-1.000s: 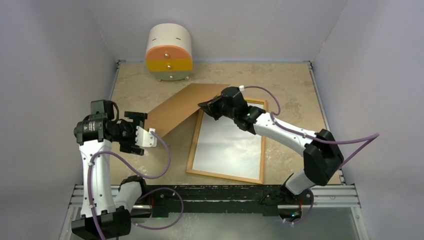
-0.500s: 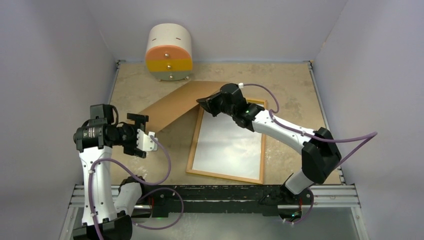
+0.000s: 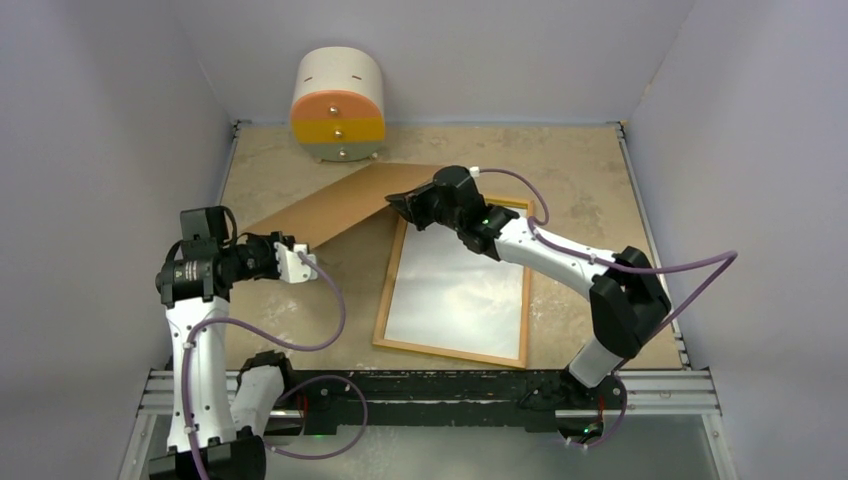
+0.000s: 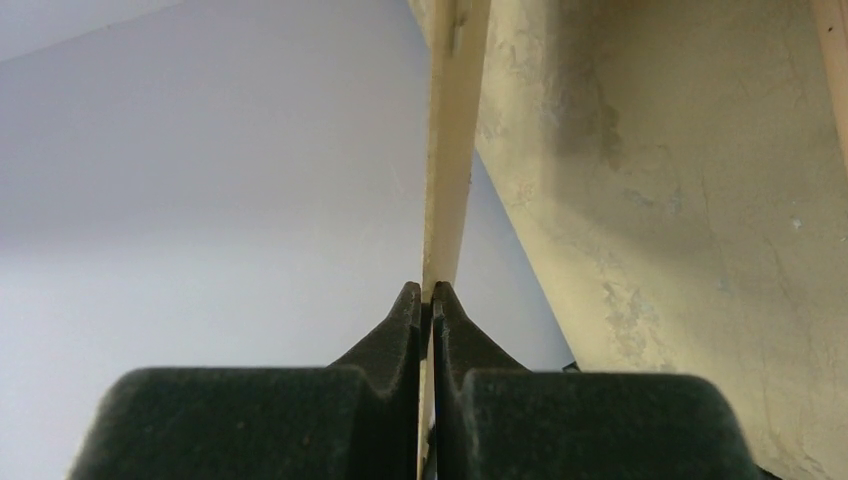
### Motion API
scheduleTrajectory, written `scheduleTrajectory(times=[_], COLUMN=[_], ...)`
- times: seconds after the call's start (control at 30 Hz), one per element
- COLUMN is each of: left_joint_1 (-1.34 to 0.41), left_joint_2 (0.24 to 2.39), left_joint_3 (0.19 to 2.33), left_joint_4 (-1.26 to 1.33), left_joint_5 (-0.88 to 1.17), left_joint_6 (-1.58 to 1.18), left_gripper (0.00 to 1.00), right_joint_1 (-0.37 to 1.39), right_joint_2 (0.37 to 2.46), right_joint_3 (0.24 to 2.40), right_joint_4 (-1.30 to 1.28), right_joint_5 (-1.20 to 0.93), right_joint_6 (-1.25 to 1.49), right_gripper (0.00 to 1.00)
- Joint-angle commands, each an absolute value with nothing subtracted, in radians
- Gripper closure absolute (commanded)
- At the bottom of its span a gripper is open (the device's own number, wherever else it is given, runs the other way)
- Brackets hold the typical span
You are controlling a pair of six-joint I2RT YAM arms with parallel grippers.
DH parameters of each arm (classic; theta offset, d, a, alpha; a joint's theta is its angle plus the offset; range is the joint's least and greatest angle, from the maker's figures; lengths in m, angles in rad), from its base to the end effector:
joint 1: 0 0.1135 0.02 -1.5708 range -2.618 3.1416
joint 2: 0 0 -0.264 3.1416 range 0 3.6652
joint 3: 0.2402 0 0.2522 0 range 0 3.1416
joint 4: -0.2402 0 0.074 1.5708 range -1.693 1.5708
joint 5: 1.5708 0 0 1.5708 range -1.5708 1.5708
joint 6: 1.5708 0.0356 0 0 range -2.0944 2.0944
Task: Put the photo into the frame
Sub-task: Turn over the photo frame item on the photo frame.
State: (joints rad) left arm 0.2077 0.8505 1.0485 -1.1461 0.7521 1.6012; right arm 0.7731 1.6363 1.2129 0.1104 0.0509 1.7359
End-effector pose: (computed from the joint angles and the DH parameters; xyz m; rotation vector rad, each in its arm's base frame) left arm 0.1347 0.0035 0.3377 1.6175 1.4998 0.0195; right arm 0.2800 0.2707 0.2973 1.0820 1.9810 1.5424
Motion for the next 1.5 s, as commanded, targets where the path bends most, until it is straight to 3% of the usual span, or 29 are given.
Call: scheduleTrajectory(times=[0.0,0.03,0.13,0.17,0.3,0.47,0.57,0.7,1.0,1.13,1.47], left_joint_1=[0.204,0.204,0.204,0.204,0.204,0.204,0.204,0.204,0.204,0.204,0.204], left_joint_2=[0.873,0.886,0.920,0.926,0.914,0.936,0.974,0.977,0.906,0.917,0.924], left_joint_3=[1.050,1.057,1.082,1.084,1.083,1.152,1.224,1.265,1.288,1.327,1.372], left_joint_4=[-0.983,-0.973,-0.936,-0.903,-0.788,-0.834,-0.926,-1.021,-1.099,-1.144,-1.185], left_joint_5=[0.765,0.756,0.715,0.697,0.658,0.665,0.708,0.751,0.767,0.780,0.792], left_joint_6=[1.475,1.461,1.428,1.405,1.385,1.442,1.476,1.562,1.659,1.680,1.747], left_gripper=[0.93,0.99,1.00,1.00,1.00,1.00,1.00,1.00,1.00,1.00,1.00], right_joint_1=[0.789,0.789,0.789,0.788,0.760,0.670,0.645,0.646,0.733,0.811,0.893], right_joint_2=[1.632,1.645,1.694,1.704,1.711,1.639,1.612,1.580,1.444,1.472,1.599], right_joint_3=[1.281,1.283,1.305,1.316,1.328,1.387,1.470,1.578,1.440,1.462,1.514], right_joint_4=[0.290,0.311,0.339,0.330,0.313,0.120,-0.056,-0.258,-0.123,-0.163,-0.168], right_joint_5=[-0.010,-0.043,-0.156,-0.193,-0.334,-0.487,-0.600,-0.525,-0.588,-0.538,-0.409], right_joint_6=[1.812,1.820,1.812,1.794,1.623,1.112,0.737,0.284,-0.297,-0.445,-0.594], right_gripper=[1.00,1.00,1.00,0.95,0.58,0.20,0.09,0.07,0.04,0.02,0.10])
